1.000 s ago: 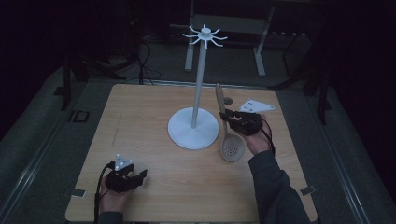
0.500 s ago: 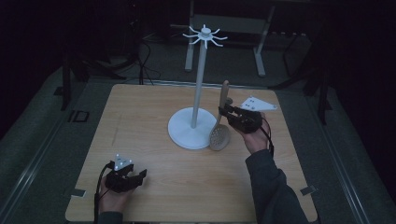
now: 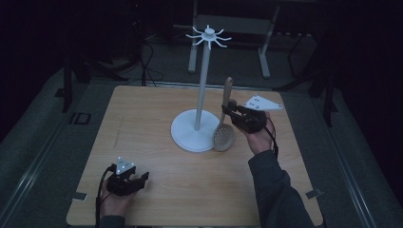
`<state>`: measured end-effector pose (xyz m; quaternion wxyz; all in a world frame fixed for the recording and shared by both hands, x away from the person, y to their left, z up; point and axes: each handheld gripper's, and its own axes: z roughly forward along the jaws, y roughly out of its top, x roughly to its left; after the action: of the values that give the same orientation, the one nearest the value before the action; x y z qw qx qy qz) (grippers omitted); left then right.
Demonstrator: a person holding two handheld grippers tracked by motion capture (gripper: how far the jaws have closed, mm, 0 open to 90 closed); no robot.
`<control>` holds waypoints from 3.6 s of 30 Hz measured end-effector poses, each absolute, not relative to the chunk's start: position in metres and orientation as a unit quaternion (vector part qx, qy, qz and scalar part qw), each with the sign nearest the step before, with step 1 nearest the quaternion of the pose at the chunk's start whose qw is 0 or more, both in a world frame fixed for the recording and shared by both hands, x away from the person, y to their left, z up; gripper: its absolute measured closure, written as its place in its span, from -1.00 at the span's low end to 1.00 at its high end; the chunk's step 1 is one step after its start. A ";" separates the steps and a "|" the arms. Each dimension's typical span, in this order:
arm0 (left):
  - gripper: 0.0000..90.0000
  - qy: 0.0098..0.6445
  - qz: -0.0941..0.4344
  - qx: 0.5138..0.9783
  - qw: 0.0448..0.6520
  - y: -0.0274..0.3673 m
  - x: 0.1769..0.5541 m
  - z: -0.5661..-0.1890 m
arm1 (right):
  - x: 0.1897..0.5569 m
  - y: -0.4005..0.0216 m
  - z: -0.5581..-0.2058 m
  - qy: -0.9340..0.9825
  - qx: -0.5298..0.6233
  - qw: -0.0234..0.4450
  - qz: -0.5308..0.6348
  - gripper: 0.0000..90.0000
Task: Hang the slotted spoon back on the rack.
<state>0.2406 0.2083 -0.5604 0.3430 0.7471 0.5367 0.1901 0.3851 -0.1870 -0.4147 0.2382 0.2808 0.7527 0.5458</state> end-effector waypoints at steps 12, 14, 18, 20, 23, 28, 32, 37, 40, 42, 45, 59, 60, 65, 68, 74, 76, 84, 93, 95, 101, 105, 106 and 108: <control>-0.06 0.538 0.191 0.746 0.342 0.209 0.241 -0.560 | 0.385 -0.184 -0.406 0.746 0.281 0.246 0.551 0.67; -0.06 0.538 0.191 0.746 0.342 0.209 0.241 -0.560 | 0.385 -0.183 -0.405 0.745 0.281 0.247 0.552 0.67; -0.06 0.538 0.191 0.746 0.342 0.208 0.240 -0.560 | 0.385 -0.183 -0.402 0.742 0.284 0.247 0.555 0.67; -0.06 0.538 0.191 0.746 0.342 0.208 0.240 -0.560 | 0.385 -0.183 -0.401 0.742 0.284 0.247 0.555 0.67; -0.06 0.538 0.192 0.746 0.342 0.208 0.240 -0.560 | 0.385 -0.183 -0.399 0.739 0.286 0.249 0.556 0.67; -0.07 0.539 0.192 0.746 0.342 0.209 0.240 -0.560 | 0.385 -0.183 -0.396 0.735 0.290 0.249 0.560 0.67; -0.07 0.538 0.191 0.746 0.342 0.208 0.241 -0.560 | 0.385 -0.184 -0.394 0.735 0.289 0.251 0.560 0.67; -0.07 0.539 0.190 0.746 0.342 0.208 0.240 -0.560 | 0.385 -0.183 -0.390 0.734 0.288 0.250 0.562 0.67; -0.08 0.538 0.191 0.746 0.342 0.208 0.241 -0.560 | 0.386 -0.183 -0.388 0.735 0.288 0.250 0.561 0.67; -0.08 0.538 0.190 0.747 0.342 0.208 0.240 -0.560 | 0.386 -0.183 -0.386 0.734 0.289 0.249 0.561 0.67; -0.08 0.537 0.190 0.747 0.341 0.208 0.241 -0.561 | 0.387 -0.183 -0.385 0.735 0.288 0.250 0.560 0.67; -0.08 0.539 0.190 0.746 0.343 0.209 0.241 -0.560 | 0.389 -0.177 -0.370 0.734 0.284 0.244 0.567 0.67; -0.08 0.539 0.191 0.746 0.343 0.209 0.241 -0.560 | 0.390 -0.176 -0.369 0.735 0.283 0.244 0.566 0.67; -0.09 0.540 0.189 0.745 0.343 0.209 0.241 -0.560 | 0.391 -0.176 -0.363 0.734 0.283 0.243 0.567 0.67; -0.09 0.540 0.190 0.745 0.343 0.209 0.242 -0.560 | 0.393 -0.176 -0.361 0.733 0.283 0.242 0.569 0.67; -0.09 0.542 0.191 0.744 0.342 0.209 0.241 -0.560 | 0.397 -0.175 -0.359 0.731 0.287 0.239 0.571 0.67; -0.09 0.542 0.191 0.743 0.342 0.209 0.241 -0.560 | 0.398 -0.175 -0.358 0.730 0.287 0.238 0.572 0.67; -0.09 0.543 0.193 0.742 0.344 0.210 0.240 -0.560 | 0.401 -0.172 -0.352 0.730 0.289 0.238 0.571 0.67; -0.09 0.542 0.194 0.742 0.343 0.211 0.240 -0.560 | 0.409 -0.169 -0.344 0.730 0.293 0.238 0.569 0.67; -0.09 0.542 0.193 0.742 0.344 0.211 0.240 -0.560 | 0.410 -0.169 -0.343 0.730 0.294 0.237 0.569 0.67; -0.09 0.541 0.193 0.744 0.342 0.210 0.240 -0.560 | 0.411 -0.165 -0.340 0.734 0.290 0.234 0.569 0.67; -0.09 0.540 0.192 0.745 0.341 0.209 0.240 -0.560 | 0.413 -0.162 -0.338 0.735 0.291 0.229 0.568 0.67; -0.09 0.540 0.192 0.745 0.342 0.209 0.240 -0.560 | 0.413 -0.162 -0.338 0.736 0.291 0.228 0.567 0.67; -0.09 0.540 0.192 0.745 0.343 0.209 0.240 -0.560 | 0.415 -0.161 -0.337 0.737 0.293 0.227 0.565 0.67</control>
<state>0.2404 0.2093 -0.5602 0.3426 0.7445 0.5399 0.1920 0.4147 -0.1609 -0.3374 0.2273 0.2935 0.7372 0.5645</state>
